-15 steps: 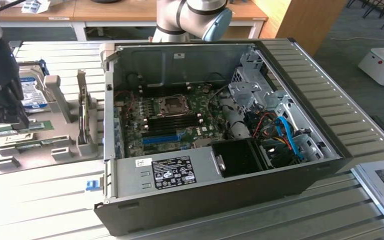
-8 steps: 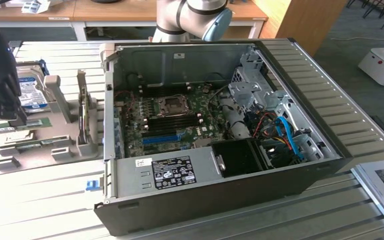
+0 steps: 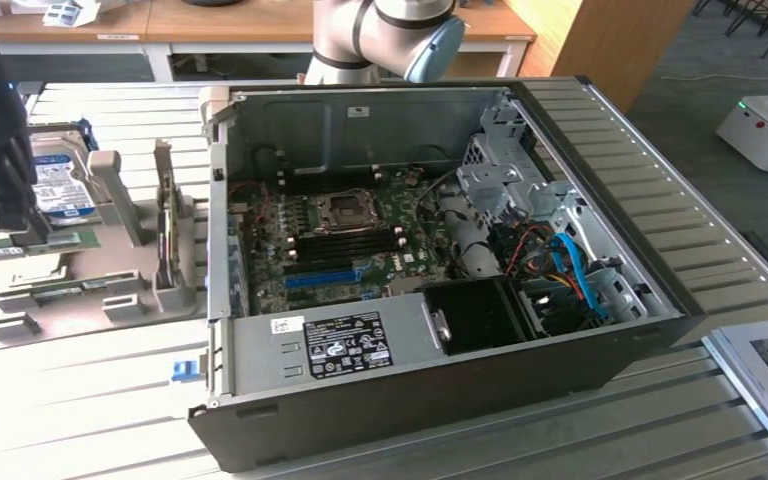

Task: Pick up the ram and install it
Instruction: 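Pick up the ram and move it above insertion slot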

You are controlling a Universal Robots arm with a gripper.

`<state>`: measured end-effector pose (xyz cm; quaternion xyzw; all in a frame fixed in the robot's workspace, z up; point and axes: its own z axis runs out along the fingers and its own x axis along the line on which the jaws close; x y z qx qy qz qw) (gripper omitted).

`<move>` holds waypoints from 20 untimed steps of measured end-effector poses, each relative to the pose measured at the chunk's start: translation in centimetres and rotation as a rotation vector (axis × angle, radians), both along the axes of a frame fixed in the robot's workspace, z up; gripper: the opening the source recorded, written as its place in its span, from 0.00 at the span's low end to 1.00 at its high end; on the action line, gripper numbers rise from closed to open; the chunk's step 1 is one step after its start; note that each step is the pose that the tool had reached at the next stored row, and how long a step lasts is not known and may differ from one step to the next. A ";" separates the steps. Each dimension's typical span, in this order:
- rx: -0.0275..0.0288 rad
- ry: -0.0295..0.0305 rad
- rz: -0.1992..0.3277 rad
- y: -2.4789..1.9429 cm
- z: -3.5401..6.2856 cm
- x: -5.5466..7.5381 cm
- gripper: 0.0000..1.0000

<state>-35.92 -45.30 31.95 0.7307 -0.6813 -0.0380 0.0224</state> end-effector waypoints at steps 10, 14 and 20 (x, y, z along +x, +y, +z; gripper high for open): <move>0.0001 0.0047 0.000 0.00 1.55 0.1 0.12; 0.0000 0.0057 0.000 0.00 2.23 0.1 0.12; 0.0001 0.0075 0.000 0.00 3.09 0.1 0.12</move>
